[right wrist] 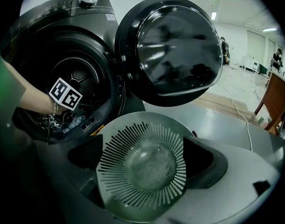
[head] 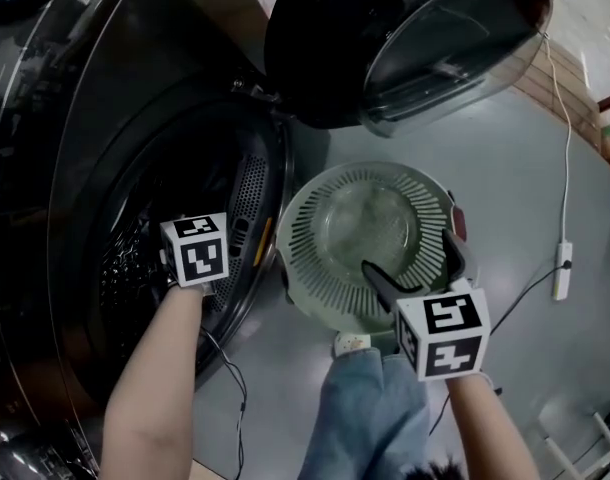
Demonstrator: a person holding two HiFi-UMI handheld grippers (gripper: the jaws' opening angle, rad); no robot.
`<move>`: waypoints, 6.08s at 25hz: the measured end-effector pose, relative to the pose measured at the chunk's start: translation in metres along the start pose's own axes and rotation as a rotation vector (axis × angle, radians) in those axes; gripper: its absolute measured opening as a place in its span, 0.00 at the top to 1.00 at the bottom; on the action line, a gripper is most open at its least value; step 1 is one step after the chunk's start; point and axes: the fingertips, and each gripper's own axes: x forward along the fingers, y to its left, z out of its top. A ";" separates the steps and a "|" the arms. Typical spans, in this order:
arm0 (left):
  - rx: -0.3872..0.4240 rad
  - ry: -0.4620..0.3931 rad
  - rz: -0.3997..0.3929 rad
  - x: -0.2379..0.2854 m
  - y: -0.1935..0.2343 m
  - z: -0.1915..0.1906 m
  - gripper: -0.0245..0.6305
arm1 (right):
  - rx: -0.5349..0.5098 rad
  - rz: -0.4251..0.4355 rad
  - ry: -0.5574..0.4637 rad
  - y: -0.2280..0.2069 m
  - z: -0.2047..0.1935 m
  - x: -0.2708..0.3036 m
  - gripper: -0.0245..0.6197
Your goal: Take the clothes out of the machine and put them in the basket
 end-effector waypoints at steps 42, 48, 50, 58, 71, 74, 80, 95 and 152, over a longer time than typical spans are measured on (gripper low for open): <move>-0.051 -0.152 -0.627 -0.215 -0.241 0.089 0.94 | 0.079 -0.082 0.019 -0.062 0.010 -0.089 0.13; 0.009 -0.218 -0.996 -0.259 -0.305 0.088 0.94 | 0.128 -0.146 0.033 -0.089 -0.006 -0.093 0.13; 0.054 -0.189 -0.981 -0.255 -0.312 0.080 0.94 | 0.137 -0.164 0.035 -0.096 -0.008 -0.094 0.13; 0.063 -0.005 -0.799 -0.215 -0.304 0.048 0.41 | 0.130 -0.171 0.051 -0.100 -0.011 -0.092 0.13; 0.065 0.057 -0.423 -0.128 -0.188 0.021 0.37 | 0.055 -0.133 0.097 -0.074 -0.022 -0.077 0.13; 0.052 0.069 -0.350 -0.106 -0.150 0.023 0.37 | 0.055 -0.117 0.104 -0.063 -0.024 -0.071 0.13; 0.035 0.104 -0.257 -0.067 -0.099 0.027 0.37 | 0.043 -0.099 0.118 -0.048 -0.030 -0.056 0.13; -0.164 0.142 -0.340 0.009 -0.077 0.032 0.37 | -0.002 -0.092 0.142 -0.040 -0.039 -0.024 0.13; -0.287 -0.066 -0.911 -0.245 -0.254 0.089 0.86 | 0.072 -0.179 0.060 -0.094 0.004 -0.116 0.13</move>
